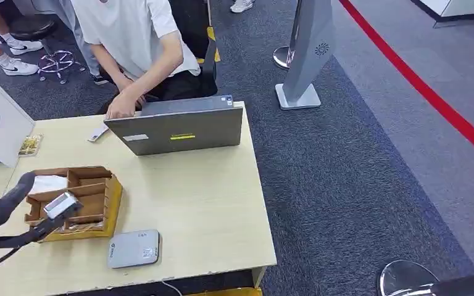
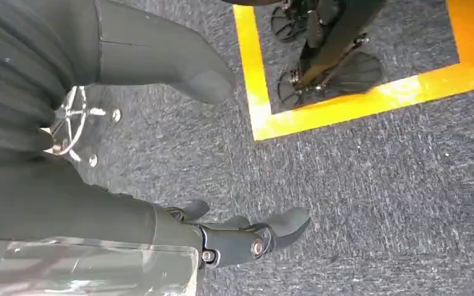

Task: Pass the card to the sensor for recognition and then transmit it.

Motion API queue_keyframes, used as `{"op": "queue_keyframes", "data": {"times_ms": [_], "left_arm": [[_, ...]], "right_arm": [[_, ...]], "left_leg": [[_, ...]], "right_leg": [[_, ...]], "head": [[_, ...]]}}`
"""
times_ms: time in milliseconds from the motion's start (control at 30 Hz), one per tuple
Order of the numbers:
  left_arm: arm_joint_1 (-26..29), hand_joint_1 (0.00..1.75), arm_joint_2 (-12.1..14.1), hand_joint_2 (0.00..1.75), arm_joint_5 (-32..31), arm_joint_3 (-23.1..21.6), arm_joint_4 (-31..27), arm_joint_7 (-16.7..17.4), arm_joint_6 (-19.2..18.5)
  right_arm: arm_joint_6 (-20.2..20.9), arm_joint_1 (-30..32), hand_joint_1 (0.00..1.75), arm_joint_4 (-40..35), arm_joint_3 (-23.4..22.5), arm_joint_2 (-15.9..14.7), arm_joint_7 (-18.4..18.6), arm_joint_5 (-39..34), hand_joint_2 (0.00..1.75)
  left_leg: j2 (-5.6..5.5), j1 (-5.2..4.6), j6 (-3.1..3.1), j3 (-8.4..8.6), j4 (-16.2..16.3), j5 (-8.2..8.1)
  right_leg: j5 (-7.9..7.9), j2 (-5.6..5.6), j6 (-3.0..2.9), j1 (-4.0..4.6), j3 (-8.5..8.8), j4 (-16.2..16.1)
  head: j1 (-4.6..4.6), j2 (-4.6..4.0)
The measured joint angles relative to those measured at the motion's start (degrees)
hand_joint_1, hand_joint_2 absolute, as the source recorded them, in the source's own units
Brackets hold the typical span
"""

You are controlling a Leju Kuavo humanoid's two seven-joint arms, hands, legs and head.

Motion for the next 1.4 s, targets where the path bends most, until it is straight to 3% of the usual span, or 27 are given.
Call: {"op": "queue_keyframes", "data": {"times_ms": [100,200,367,600,733,833,967,1100,1400], "left_arm": [[3.96,0.0,2.11,1.75,0.94,-0.68,-3.65,-1.09,-1.14],[12.78,0.0,6.74,1.75,1.6,-0.77,-6.96,-1.66,-1.01],[24.4,0.0,13.21,1.75,4.59,-0.48,-7.94,0.83,-3.3],[26.92,0.0,13.88,1.75,7.45,-2.32,-5.19,6.87,-8.26],[26.55,0.0,11.39,1.75,6.41,-2.82,-2.13,10.97,-7.89],[26.48,0.0,9.92,1.75,5.51,-3.06,-0.71,11.89,-7.47],[26.04,0.0,4.75,1.75,0.49,-2.56,0.91,13.92,-2.04],[25.55,0.0,-0.17,1.75,-3.65,-0.53,3.07,14.01,3.64],[24.57,0.0,-6.47,1.75,-5.84,2.58,8.89,11.39,7.74]], "right_arm": [[-0.72,0.01,0.0,-0.04,0.92,0.0,1.75,-3.67,1.75],[-1.33,0.47,0.0,-0.88,2.54,0.0,4.33,-8.71,1.75],[-1.01,1.09,0.0,-2.27,5.09,0.0,5.4,-10.47,1.75],[0.76,0.85,0.0,-2.49,5.05,0.0,3.0,-4.31,1.75],[1.07,0.84,0.0,-2.47,4.53,0.0,2.47,-2.34,1.75],[1.2,0.85,0.0,-2.47,4.33,0.0,2.36,-2.3,1.75],[0.79,0.89,0.0,-2.38,4.11,0.0,2.6,-1.67,1.75],[0.13,0.89,0.0,-2.1,4.11,0.02,2.63,-1.69,1.75],[0.09,0.86,0.0,-1.55,4.11,0.02,1.99,-1.27,1.75]], "left_leg": [[0.1,0.01,-0.05,-0.01,-0.05,-0.04],[0.38,0.01,-0.17,0.15,-0.09,-0.13],[0.16,0.03,-0.16,0.11,-0.11,-0.12],[0.01,0.03,-0.17,0.08,-0.11,-0.11],[0.0,0.01,-0.16,0.1,-0.11,-0.11],[0.0,0.01,-0.16,0.09,-0.11,-0.11],[0.0,0.0,-0.16,0.08,-0.11,-0.12],[0.0,-0.01,-0.15,0.1,-0.11,-0.12],[0.0,0.02,-0.17,0.1,-0.11,-0.11]], "right_leg": [[-0.01,0.07,-0.02,0.0,0.02,0.01],[-0.03,0.4,-0.05,0.0,-0.04,0.01],[-0.21,0.18,-0.16,0.01,-0.11,0.01],[-0.18,0.02,-0.15,0.01,0.05,0.02],[-0.18,0.02,-0.15,0.0,0.08,0.02],[-0.18,0.02,-0.15,0.0,0.07,0.01],[-0.18,0.02,-0.15,-0.01,0.07,0.01],[-0.18,0.02,-0.15,-0.02,0.07,0.0],[-0.18,0.01,-0.15,0.0,0.08,0.01]], "head": [[-0.04,0.0],[-0.07,0.0],[-0.13,0.0],[-0.11,0.0],[-0.11,0.0],[-0.11,0.0],[-0.11,0.0],[-0.09,0.0],[-0.11,0.0]]}}
